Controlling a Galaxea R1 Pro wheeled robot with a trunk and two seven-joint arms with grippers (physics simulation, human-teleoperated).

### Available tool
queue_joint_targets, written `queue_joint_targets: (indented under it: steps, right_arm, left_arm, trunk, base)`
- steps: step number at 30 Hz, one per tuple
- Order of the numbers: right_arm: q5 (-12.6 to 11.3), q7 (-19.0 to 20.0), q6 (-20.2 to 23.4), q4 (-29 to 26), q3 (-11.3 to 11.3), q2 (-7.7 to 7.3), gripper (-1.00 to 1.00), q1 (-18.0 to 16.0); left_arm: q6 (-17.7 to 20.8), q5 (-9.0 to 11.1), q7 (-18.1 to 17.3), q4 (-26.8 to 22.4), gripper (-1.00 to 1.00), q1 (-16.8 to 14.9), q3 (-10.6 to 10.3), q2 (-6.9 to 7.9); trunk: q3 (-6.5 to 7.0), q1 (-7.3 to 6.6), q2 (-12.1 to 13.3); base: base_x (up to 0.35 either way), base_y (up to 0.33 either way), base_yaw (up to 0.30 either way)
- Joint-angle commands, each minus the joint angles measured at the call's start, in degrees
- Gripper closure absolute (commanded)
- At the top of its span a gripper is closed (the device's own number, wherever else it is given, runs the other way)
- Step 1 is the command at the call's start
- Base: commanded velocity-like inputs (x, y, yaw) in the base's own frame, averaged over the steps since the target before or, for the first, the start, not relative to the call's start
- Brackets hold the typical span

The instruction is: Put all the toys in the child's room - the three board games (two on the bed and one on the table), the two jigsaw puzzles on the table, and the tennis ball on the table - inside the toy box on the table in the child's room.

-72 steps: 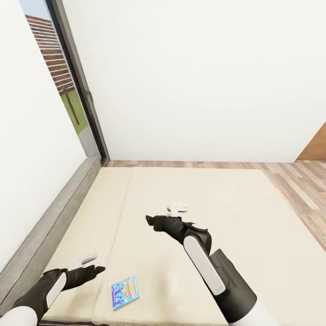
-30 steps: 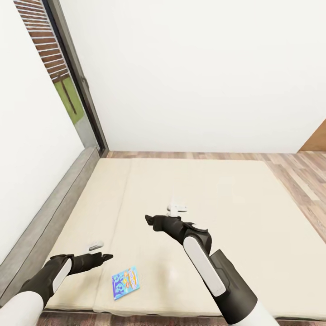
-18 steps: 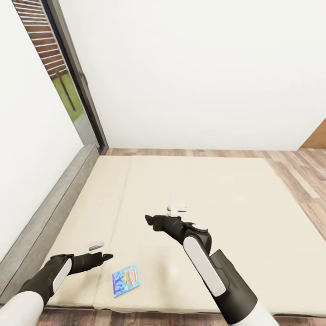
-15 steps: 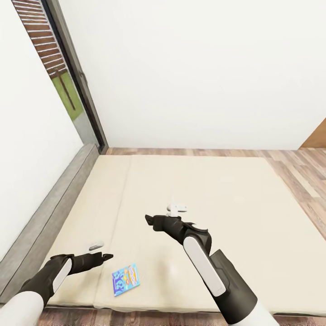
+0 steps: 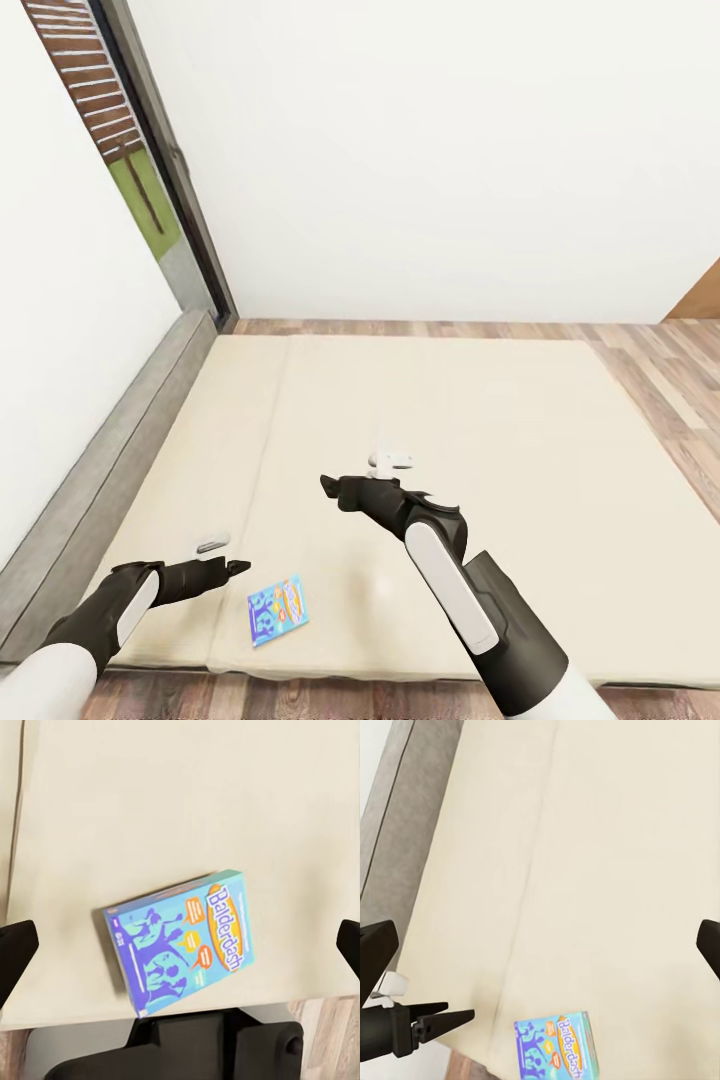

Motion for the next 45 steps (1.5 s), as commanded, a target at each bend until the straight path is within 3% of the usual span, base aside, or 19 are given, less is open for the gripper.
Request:
queue_joint_targets:
  steps: [1,45]
  right_arm:
    - [-0.6,-0.6,0.1,-0.1,0.0,0.00,-1.00,-0.1]
    - [-0.6,-0.5,0.0,0.1,0.0,0.03,-1.00,-0.1]
  left_arm:
    - [0.4,0.3,-0.1,0.0,-1.00,0.0,0.1,0.00]
    - [0.2,0.3,-0.1,0.0,-1.00,0.0,0.1,0.03]
  trunk:
    - [-0.19,0.03,-0.1]
    - [-4.35,0.03,-0.1]
  base:
    - [0.000,0.000,0.000]
    - [0.000,0.000,0.000]
